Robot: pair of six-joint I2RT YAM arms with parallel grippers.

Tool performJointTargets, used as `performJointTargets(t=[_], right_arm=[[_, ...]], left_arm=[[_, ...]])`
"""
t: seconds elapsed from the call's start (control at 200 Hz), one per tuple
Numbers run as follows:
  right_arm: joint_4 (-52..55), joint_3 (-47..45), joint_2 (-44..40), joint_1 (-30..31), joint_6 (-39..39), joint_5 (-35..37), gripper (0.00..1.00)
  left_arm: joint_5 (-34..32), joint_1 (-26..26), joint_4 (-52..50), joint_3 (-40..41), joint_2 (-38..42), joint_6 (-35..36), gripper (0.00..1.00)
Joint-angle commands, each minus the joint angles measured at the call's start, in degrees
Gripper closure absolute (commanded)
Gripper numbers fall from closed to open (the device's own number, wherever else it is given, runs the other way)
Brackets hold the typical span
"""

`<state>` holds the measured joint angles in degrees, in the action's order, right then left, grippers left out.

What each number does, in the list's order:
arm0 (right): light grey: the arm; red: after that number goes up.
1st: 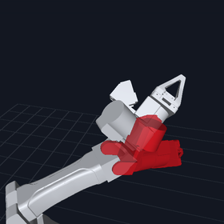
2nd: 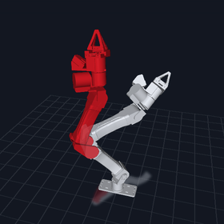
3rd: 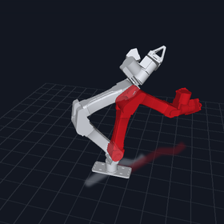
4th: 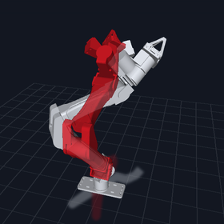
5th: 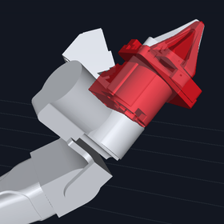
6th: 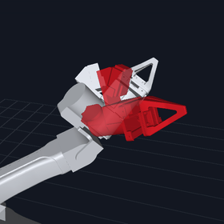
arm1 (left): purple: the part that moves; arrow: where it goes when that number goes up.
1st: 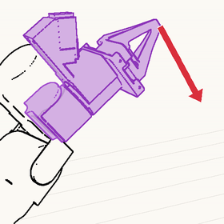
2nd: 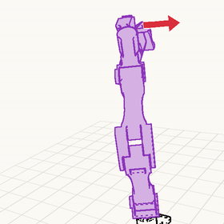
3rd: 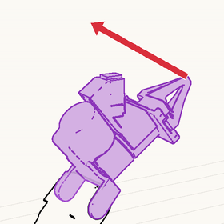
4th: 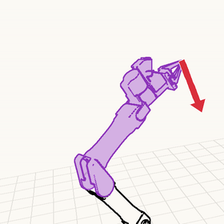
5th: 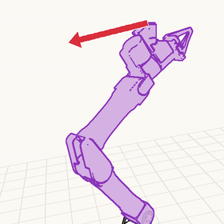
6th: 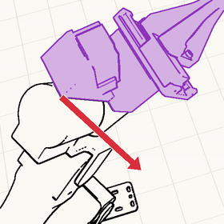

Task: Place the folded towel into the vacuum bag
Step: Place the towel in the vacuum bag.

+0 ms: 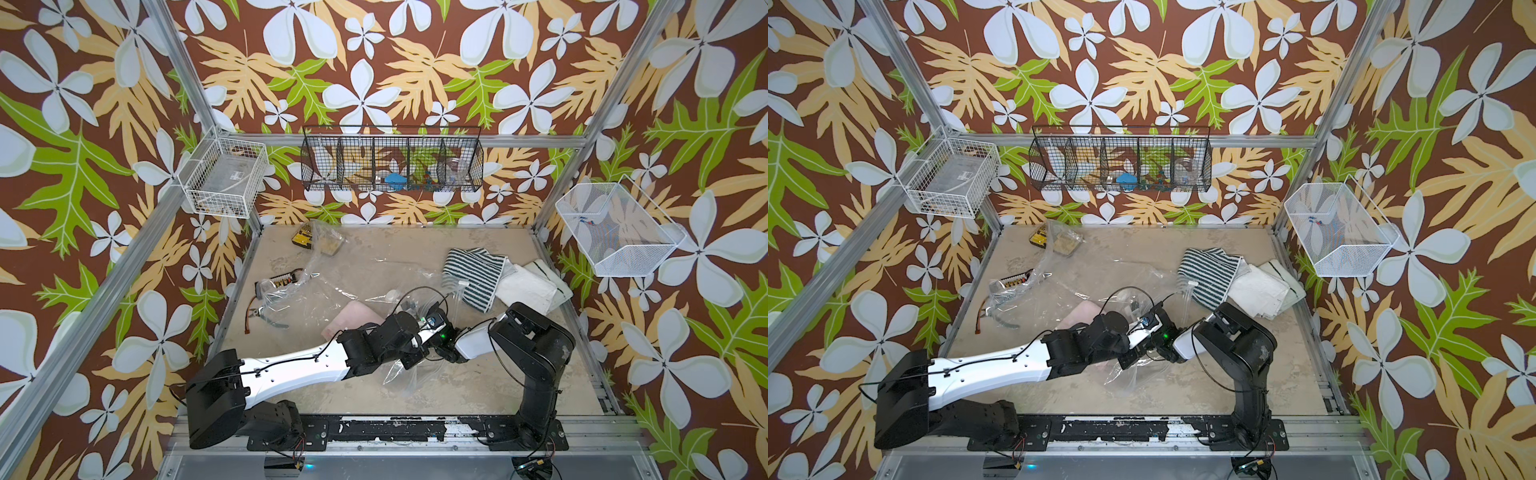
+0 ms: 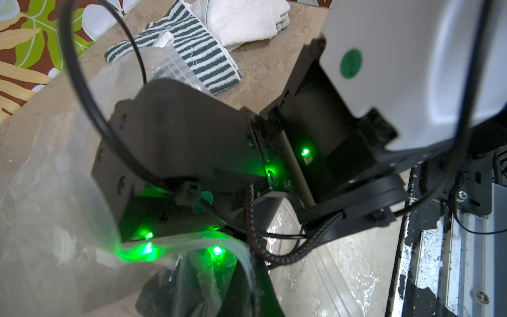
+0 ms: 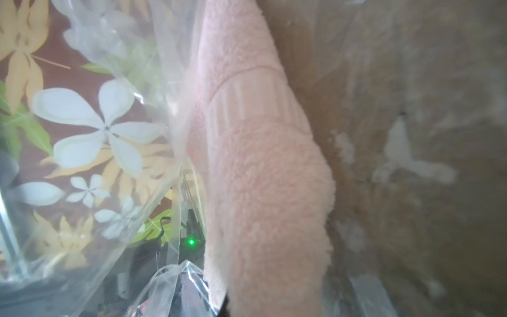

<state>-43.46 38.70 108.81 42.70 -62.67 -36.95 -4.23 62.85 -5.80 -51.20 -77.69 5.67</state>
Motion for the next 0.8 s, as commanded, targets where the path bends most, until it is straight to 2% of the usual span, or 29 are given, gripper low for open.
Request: performJointTargets(t=[0.0,0.055,0.115,0.215,0.315,0.425,0.51,0.606,0.716,0.796], right_arm=[[1.70,0.24,-0.64,-0.61,0.80,4.50,1.00],[3.45,-0.24,-1.51,-1.27,1.61,5.66,1.00],[4.52,-0.76,-2.00,-2.52,1.91,6.09,1.00],[4.51,-1.47,-2.20,-4.24,2.07,5.91,1.00],[4.88,-1.31,-2.05,-4.90,2.40,5.75,1.00],[4.98,-1.09,-1.64,-4.98,2.13,5.77,1.00],[5.11,-0.85,-1.32,-4.95,1.99,6.10,1.00],[6.04,-0.44,-1.11,-5.20,2.30,6.45,1.00],[7.08,-0.30,-1.06,-5.74,2.38,6.97,1.00],[7.89,-0.30,-1.13,-6.37,2.48,7.30,1.00]], left_arm=[[0.72,0.08,0.50,-1.43,0.66,-2.54,0.76],[-2.20,0.08,-1.51,-1.86,1.97,-5.22,0.59],[-6.23,0.04,-4.53,-2.21,3.65,-8.69,0.46],[-10.61,-1.14,-9.79,-2.28,6.98,-15.60,0.31],[-12.67,-4.47,-14.81,-2.28,10.53,-22.47,0.18],[-15.26,-9.90,-20.08,-2.09,14.92,-30.39,0.08],[-16.19,-16.63,-24.53,-0.79,17.42,-37.53,0.02],[-17.48,-24.79,-28.44,3.55,19.41,-44.79,0.01],[-15.52,-33.56,-27.91,10.21,23.34,-49.85,0.00],[-11.52,-39.71,-26.25,14.62,26.43,-52.48,0.00]])
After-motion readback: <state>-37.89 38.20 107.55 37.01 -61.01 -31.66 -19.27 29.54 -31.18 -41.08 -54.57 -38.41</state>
